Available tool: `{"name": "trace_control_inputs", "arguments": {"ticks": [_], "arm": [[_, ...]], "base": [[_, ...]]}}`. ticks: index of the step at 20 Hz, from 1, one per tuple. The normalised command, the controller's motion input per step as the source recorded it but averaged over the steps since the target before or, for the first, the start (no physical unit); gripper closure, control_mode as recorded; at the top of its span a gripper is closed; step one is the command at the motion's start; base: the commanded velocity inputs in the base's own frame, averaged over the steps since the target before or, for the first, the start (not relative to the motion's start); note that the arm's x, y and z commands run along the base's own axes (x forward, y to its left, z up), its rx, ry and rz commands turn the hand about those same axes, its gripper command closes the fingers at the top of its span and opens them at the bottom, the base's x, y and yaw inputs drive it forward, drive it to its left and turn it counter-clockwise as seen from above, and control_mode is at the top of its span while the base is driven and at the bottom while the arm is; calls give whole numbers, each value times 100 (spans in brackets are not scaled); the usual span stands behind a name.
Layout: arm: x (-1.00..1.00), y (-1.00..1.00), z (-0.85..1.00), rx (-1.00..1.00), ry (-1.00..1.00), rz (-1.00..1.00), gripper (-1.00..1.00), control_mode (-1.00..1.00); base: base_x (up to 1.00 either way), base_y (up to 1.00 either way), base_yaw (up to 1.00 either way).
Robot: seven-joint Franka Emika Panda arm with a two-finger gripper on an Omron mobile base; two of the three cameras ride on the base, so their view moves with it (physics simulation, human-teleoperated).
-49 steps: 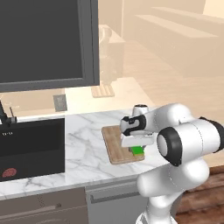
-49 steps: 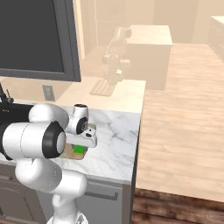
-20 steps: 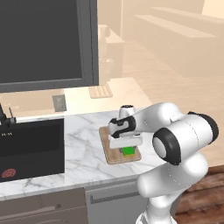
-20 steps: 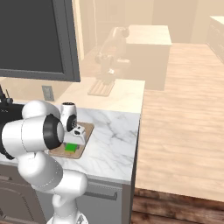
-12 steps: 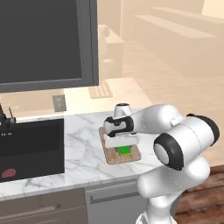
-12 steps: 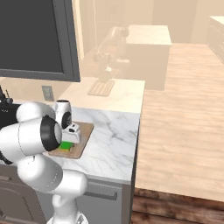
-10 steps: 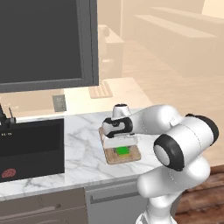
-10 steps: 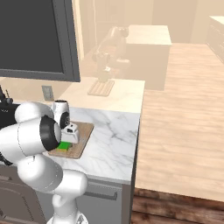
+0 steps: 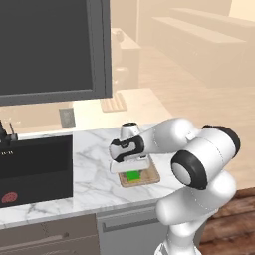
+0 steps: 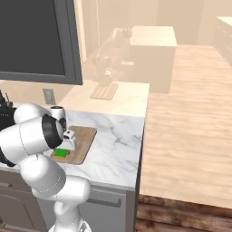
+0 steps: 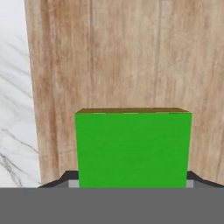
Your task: Pick up the sponge from the counter and clean the cutting board by briefly scrubbing or pressing down on the cutting board. Once finished, release the sponge.
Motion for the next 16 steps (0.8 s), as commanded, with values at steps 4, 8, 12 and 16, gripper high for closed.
{"name": "trace_control_inputs", "arguments": {"ticks": [4, 8, 12, 16], "arm": [[0, 24, 4, 0, 0, 0, 100, -100], [19, 17, 11, 0, 0, 0, 100, -100], [41, 8, 4, 0, 0, 0, 100, -100], [41, 0, -2, 0, 0, 0, 100, -100]], "base": [[0, 0, 0], [0, 0, 0], [0, 0, 0], [0, 0, 0]]}}
